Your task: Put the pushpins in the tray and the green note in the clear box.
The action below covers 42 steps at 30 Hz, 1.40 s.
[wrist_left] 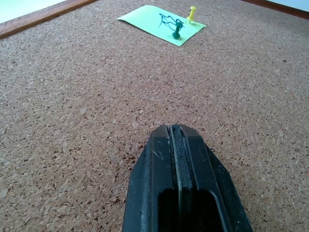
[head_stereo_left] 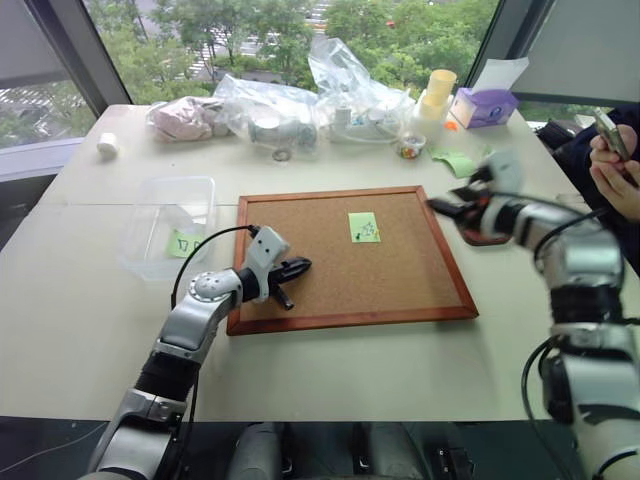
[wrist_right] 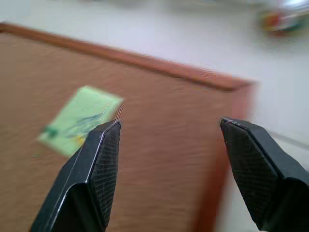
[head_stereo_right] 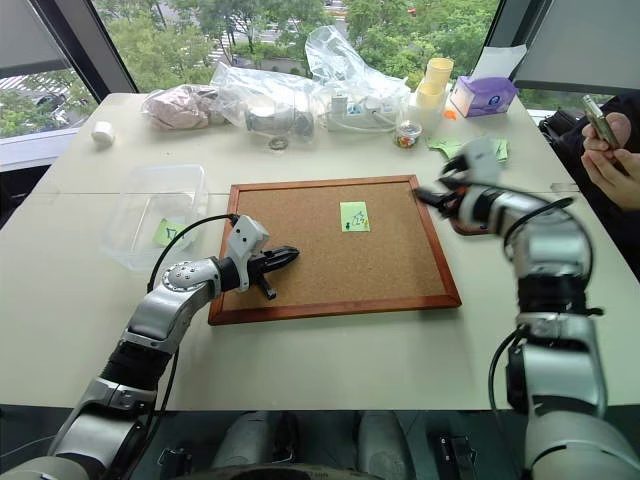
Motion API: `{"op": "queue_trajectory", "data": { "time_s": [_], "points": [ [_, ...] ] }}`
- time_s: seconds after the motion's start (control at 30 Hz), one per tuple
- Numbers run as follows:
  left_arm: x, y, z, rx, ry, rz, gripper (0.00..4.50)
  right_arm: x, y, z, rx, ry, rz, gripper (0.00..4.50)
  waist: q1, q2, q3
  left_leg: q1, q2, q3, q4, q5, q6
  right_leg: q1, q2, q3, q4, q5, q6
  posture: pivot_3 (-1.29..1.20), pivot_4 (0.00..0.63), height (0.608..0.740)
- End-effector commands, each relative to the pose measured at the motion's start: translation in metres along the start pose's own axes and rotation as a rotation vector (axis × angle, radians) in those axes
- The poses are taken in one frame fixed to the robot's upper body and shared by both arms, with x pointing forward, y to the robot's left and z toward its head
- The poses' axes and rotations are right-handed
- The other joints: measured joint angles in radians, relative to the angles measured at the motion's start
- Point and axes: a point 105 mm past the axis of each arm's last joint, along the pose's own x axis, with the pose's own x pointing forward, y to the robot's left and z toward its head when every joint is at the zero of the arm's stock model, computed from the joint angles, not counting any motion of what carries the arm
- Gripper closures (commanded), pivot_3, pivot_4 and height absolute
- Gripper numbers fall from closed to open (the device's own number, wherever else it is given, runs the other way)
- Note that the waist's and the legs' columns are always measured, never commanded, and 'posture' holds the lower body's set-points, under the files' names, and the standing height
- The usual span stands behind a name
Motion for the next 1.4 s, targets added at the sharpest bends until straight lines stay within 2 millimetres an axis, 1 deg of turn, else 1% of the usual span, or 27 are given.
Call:
{"op": "queue_trajectory", "data": {
  "time_s": [0.03,0.13,0.2,0.37,0.53,0.83,0.93,1.0,1.03,1.07,1.1,1.2,1.27,1.37,1.4],
  "points": [
    [-0.005,-0.003,-0.032,-0.052,0.119,-0.001,4.50,0.005,0.024,0.013,-0.062,-0.053,0.067,1.18,0.002,0.000,0.000,0.000,0.000,0.000,0.000,0.000,0.000,0.000,0.000,0.000,0.000,0.000,0.000,0.00,0.150,0.740],
    [-0.005,-0.003,-0.032,-0.050,0.119,-0.002,4.50,0.011,0.030,0.010,-0.069,-0.042,0.076,1.18,0.002,0.000,0.000,-0.001,-0.001,0.000,0.000,0.000,0.000,-0.001,-0.001,0.000,0.000,0.000,0.000,0.00,0.150,0.740],
    [-0.005,-0.003,-0.033,-0.050,0.119,-0.002,4.50,0.015,0.029,0.008,-0.071,-0.036,0.071,1.18,0.001,0.000,0.000,-0.001,-0.001,0.000,0.000,0.000,0.000,-0.001,0.000,0.000,0.000,0.000,0.000,0.00,0.150,0.740],
    [-0.005,-0.003,-0.032,-0.050,0.117,0.000,4.50,0.023,0.028,0.011,-0.081,-0.040,0.062,1.18,-0.001,0.000,0.000,0.000,-0.001,0.000,0.000,0.000,0.000,-0.001,0.000,0.000,0.000,0.000,0.000,0.00,0.150,0.740],
    [-0.005,-0.005,-0.032,-0.051,0.116,0.002,4.50,0.032,0.026,0.010,-0.084,-0.041,0.055,1.18,-0.001,0.000,0.000,0.000,-0.001,0.000,0.000,0.000,0.001,-0.001,0.000,0.000,0.000,0.000,0.000,0.00,0.150,0.740],
    [-0.008,-0.004,-0.032,-0.049,0.115,0.013,4.50,0.037,0.019,0.003,-0.072,-0.020,0.048,1.18,-0.003,0.000,0.000,0.000,-0.001,0.001,-0.001,0.000,0.000,-0.001,0.000,0.000,0.000,0.000,0.000,0.00,0.150,0.740],
    [-0.009,-0.005,-0.032,-0.049,0.115,0.016,4.50,0.039,0.020,0.000,-0.075,-0.012,0.055,1.99,-0.004,0.000,0.000,0.000,-0.001,0.001,-0.001,0.000,0.000,-0.001,0.000,0.000,0.000,0.000,0.000,0.00,0.150,0.740],
    [-0.009,-0.005,-0.032,-0.050,0.115,0.017,4.50,0.040,0.021,-0.001,-0.074,-0.016,0.052,3.03,-0.006,0.000,0.000,0.000,-0.001,0.001,-0.001,0.000,0.000,-0.001,0.000,0.000,-0.001,0.000,0.000,0.00,0.150,0.740],
    [-0.009,-0.005,-0.032,-0.051,0.115,0.018,4.50,0.041,0.022,0.000,-0.074,-0.021,0.055,3.46,-0.008,0.000,0.000,0.000,-0.001,0.001,-0.001,0.000,0.000,-0.001,0.000,0.000,-0.001,0.000,0.000,0.00,0.150,0.740],
    [-0.009,-0.005,-0.032,-0.051,0.115,0.018,4.50,0.041,0.023,0.001,-0.073,-0.025,0.057,4.02,-0.009,0.000,0.000,0.000,-0.001,0.001,-0.001,0.000,0.000,-0.001,0.000,0.000,-0.001,0.000,0.000,0.00,0.150,0.740],
    [-0.009,-0.005,-0.032,-0.052,0.115,0.017,4.50,0.041,0.023,0.002,-0.075,-0.027,0.056,4.45,-0.011,0.000,0.000,0.000,-0.001,0.001,-0.001,0.000,0.000,-0.001,0.000,0.000,-0.001,0.000,0.000,0.00,0.150,0.740],
    [-0.009,-0.005,-0.033,-0.053,0.118,0.018,4.50,0.040,0.024,0.007,-0.086,-0.039,0.052,4.45,-0.015,0.000,0.000,0.000,-0.001,0.000,-0.002,0.000,0.000,-0.001,0.000,0.000,-0.001,0.000,0.000,0.00,0.150,0.740],
    [-0.009,-0.005,-0.034,-0.057,0.124,0.019,4.50,0.033,0.023,0.019,-0.104,-0.070,0.040,4.45,-0.016,0.000,0.000,0.000,-0.001,0.000,-0.002,0.000,0.000,-0.001,0.000,0.000,-0.001,0.000,0.000,0.00,0.150,0.740],
    [-0.009,-0.006,-0.039,-0.069,0.140,0.019,4.50,0.016,0.020,0.041,-0.145,-0.117,0.020,4.45,-0.016,0.000,0.000,-0.001,-0.001,0.000,-0.002,0.000,0.000,-0.002,-0.001,0.000,-0.001,0.000,0.000,0.00,0.150,0.740],
    [-0.009,-0.008,-0.040,-0.074,0.143,0.012,4.50,0.008,0.016,0.051,-0.156,-0.137,0.000,4.45,-0.016,0.000,0.000,-0.001,-0.001,0.000,-0.002,0.000,0.000,-0.002,-0.001,0.000,-0.001,0.000,0.000,0.00,0.150,0.740]
  ]
}}
